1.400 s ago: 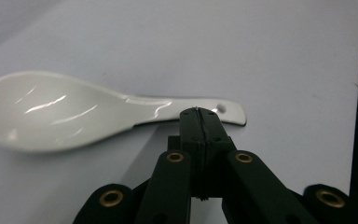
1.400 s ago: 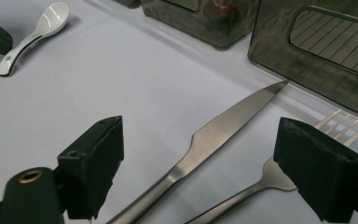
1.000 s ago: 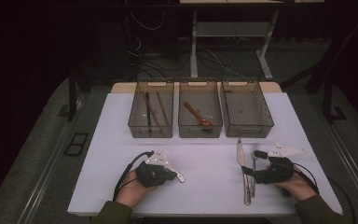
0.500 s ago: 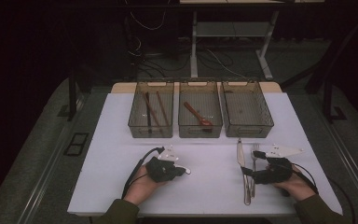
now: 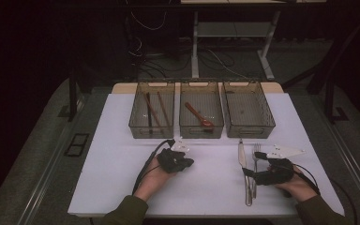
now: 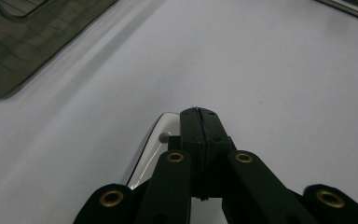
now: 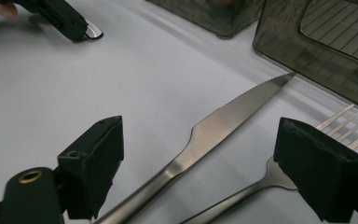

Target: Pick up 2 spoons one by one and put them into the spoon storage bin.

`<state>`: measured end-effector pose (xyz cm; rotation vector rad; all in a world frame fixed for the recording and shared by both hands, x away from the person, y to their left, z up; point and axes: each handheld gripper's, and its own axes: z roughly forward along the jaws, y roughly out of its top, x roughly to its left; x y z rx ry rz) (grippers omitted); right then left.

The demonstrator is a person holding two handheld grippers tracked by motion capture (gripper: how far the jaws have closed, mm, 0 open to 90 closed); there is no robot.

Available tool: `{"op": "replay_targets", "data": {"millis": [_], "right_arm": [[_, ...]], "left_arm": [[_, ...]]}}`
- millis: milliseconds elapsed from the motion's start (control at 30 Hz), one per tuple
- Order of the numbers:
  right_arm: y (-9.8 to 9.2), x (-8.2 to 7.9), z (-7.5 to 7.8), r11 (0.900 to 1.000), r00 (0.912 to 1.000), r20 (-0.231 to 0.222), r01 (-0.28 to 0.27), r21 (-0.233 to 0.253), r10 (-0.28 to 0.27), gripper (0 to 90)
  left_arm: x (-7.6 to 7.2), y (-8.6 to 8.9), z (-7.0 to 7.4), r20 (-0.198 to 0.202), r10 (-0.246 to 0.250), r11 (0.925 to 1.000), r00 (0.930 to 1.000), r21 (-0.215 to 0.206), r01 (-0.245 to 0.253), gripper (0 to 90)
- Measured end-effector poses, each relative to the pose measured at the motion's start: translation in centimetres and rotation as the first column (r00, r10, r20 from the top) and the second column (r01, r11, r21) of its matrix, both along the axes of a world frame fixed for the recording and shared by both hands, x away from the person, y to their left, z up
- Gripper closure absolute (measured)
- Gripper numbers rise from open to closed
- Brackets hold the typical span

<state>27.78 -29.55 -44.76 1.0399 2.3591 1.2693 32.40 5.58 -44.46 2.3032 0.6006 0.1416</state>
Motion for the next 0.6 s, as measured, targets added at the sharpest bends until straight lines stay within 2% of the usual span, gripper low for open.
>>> {"op": "replay_targets", "data": {"millis": [133, 267, 467, 600], "right_arm": [[0.0, 0.0, 0.0, 1.000, 1.0000, 0.001, -0.001, 0.000, 0.001, 15.8], [0.0, 0.0, 0.0, 1.000, 1.0000, 0.000, -0.001, 0.002, 0.001, 15.8], [-0.1, 0.0, 0.1, 1.000, 1.0000, 0.000, -0.003, 0.003, 0.003, 15.8], [-0.1, 0.0, 0.1, 1.000, 1.0000, 0.000, -0.004, 0.004, 0.004, 15.8]], "left_arm": [[0.2, -0.1, 0.4, -0.008, -0.006, 0.9999, 0.9999, -0.013, 0.006, 89.1], [0.1, 1.0, 1.4, -0.013, 0.001, 0.9981, 0.9999, -0.062, -0.002, 88.7], [0.1, 4.2, 2.6, 0.009, 0.062, 0.9923, 0.9981, -0.108, -0.060, 77.4], [0.1, 6.8, 2.8, 0.009, 0.116, 0.9880, 0.9932, -0.104, -0.114, 62.3]]}}
